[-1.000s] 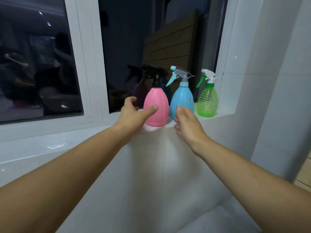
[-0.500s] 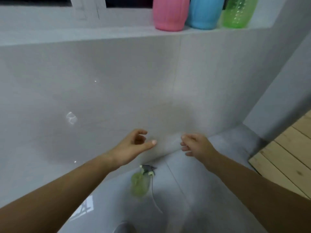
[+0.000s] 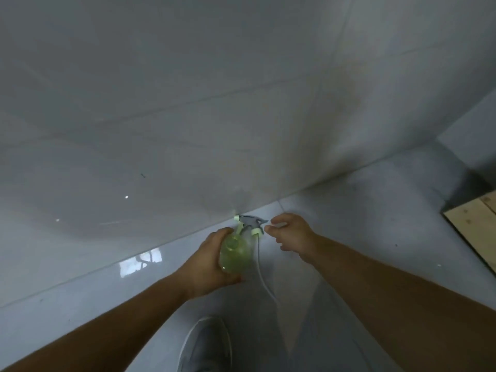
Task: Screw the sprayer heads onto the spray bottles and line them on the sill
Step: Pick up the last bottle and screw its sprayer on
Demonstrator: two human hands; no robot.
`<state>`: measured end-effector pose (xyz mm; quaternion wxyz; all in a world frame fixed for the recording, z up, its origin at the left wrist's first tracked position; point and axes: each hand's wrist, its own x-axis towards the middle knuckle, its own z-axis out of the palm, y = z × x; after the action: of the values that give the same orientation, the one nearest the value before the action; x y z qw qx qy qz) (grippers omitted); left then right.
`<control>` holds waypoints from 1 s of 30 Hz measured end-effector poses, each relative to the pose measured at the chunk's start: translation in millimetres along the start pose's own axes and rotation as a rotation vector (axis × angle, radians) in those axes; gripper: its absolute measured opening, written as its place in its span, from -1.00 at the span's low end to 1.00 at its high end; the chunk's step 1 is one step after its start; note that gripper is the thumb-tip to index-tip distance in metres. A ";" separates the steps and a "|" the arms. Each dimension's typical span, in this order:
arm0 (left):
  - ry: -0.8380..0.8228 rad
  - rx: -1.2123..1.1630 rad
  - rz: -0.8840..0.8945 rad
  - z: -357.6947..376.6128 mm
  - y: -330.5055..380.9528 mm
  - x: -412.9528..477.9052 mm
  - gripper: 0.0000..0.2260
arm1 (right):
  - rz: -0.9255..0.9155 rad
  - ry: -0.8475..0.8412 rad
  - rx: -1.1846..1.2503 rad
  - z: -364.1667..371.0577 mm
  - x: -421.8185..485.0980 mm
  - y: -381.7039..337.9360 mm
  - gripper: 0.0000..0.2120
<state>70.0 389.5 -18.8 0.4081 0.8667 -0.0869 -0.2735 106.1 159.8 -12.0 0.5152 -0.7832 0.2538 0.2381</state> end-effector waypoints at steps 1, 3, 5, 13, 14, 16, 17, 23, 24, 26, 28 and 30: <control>0.025 -0.011 0.009 3.0 -4.6 3.5 -0.11 | -0.013 -0.009 -0.018 5.5 10.5 1.1 -0.70; 0.073 -0.044 0.029 7.9 -11.7 10.1 -0.25 | -0.029 -0.011 -0.068 16.8 32.5 3.6 -0.53; 0.103 -0.070 0.052 10.7 -14.7 14.4 -0.36 | -0.032 0.023 -0.130 26.8 52.3 6.3 -0.38; 0.113 -0.077 0.078 13.5 -22.9 22.9 -0.42 | -0.048 0.074 -0.368 59.3 80.6 3.4 -0.66; 0.120 -0.077 0.076 14.1 -23.6 22.9 -0.44 | -0.061 0.086 -0.371 62.1 80.9 5.4 -0.63; 0.128 -0.080 0.076 15.1 -24.2 22.2 -0.46 | -0.080 0.108 -0.355 61.5 83.2 11.2 -0.53; 0.125 -0.081 0.075 15.3 -22.9 20.5 -0.47 | -0.085 0.107 -0.331 57.9 80.9 12.2 -0.54; 0.128 -0.114 0.113 10.7 -6.0 13.3 -0.49 | -0.097 0.017 0.029 4.9 38.3 -0.8 -0.78; 0.124 -0.112 0.141 9.3 6.9 12.4 -0.50 | -0.109 0.014 0.091 -14.6 21.9 -7.2 -0.83; 0.101 -0.103 0.180 4.1 29.3 11.7 -0.54 | -0.155 0.009 0.191 -47.3 -7.1 -20.9 -0.89; 0.069 -0.102 0.221 -4.1 60.6 11.7 -0.54 | -0.202 0.050 0.245 -84.0 -37.7 -37.3 -0.87; 0.053 -0.077 0.291 -13.3 98.4 9.8 -0.53 | -0.268 0.108 0.280 -126.2 -77.0 -54.7 -0.81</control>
<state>92.5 330.4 58.4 0.4785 0.8355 -0.1900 -0.1919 97.0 73.0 119.3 0.6316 -0.7425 0.2052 0.0872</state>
